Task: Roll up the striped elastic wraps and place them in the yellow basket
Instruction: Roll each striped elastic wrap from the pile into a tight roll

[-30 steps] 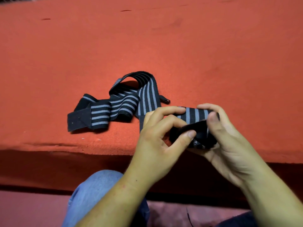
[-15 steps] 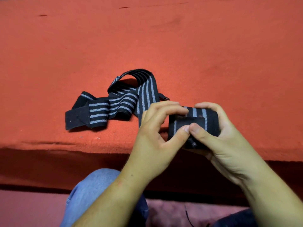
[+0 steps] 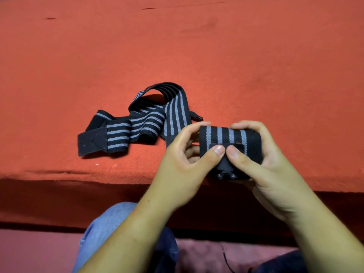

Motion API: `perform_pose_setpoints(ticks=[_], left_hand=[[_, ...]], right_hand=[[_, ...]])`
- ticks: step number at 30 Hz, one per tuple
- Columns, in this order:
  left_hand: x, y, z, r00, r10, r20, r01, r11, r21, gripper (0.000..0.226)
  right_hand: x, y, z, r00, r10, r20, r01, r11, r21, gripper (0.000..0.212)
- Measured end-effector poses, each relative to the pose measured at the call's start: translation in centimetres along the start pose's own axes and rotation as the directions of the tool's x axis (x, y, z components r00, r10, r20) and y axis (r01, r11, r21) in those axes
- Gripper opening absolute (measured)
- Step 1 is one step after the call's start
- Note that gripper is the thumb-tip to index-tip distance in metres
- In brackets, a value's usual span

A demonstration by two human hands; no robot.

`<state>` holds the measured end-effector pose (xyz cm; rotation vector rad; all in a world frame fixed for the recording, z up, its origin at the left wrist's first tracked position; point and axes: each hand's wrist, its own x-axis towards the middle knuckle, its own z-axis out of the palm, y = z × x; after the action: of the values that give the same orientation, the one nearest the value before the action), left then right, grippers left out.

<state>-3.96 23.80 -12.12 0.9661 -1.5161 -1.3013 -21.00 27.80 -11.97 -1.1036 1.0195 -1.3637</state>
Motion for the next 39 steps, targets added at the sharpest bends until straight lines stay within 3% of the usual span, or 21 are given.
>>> perform_pose_setpoints(ticks=[6,15,25,30,39], left_hand=[[-0.1,0.2,-0.2,0.996,0.073,-0.049,-0.072,0.997,0.019,0.042],[0.1,-0.1,0.1,0.999,0.041,-0.002,-0.041,0.999,-0.007,0.041],[-0.1,0.0,0.0,0.99,0.126,-0.064,-0.125,0.992,0.012,0.044],[-0.3,-0.4,0.1,0.981,0.166,-0.099,-0.16,0.985,0.062,0.039],[-0.4,-1.7,0.4,0.981,0.187,0.055,-0.195,0.94,0.281,0.047]], right_hand=[[0.1,-0.1,-0.2,1.0,-0.022,-0.017,0.019,0.987,-0.157,0.048],[-0.1,-0.1,-0.1,0.992,-0.11,-0.069,0.095,0.976,-0.194,0.043],[0.1,-0.1,-0.5,0.997,-0.076,-0.008,0.071,0.963,-0.26,0.04],[0.0,-0.3,-1.0,0.999,0.029,0.021,-0.024,0.976,-0.215,0.039],[-3.6,-2.4,-2.3,0.967,0.142,-0.21,-0.17,0.978,-0.122,0.043]])
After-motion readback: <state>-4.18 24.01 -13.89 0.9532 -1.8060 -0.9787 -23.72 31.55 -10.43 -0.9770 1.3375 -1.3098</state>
